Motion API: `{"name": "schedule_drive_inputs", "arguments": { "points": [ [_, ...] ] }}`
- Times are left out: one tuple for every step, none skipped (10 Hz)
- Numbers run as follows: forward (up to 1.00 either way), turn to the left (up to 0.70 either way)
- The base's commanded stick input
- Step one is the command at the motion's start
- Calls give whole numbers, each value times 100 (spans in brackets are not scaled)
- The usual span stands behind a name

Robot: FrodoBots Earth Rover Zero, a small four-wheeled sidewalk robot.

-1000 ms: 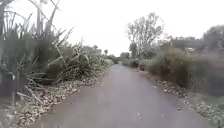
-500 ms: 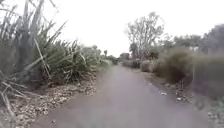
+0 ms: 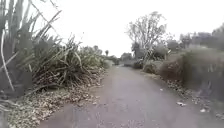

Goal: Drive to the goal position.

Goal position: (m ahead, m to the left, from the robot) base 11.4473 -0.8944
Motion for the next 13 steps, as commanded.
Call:
{"name": "schedule_drive_inputs", "arguments": {
  "points": [
    [100, 0],
    [100, 0],
    [100, 0],
    [100, 0],
    [100, 0],
    [100, -34],
    [100, -24],
    [100, -14],
    [100, -4],
    [100, 0],
    [100, 0],
    [100, -1],
    [100, -15]
  ]
}}
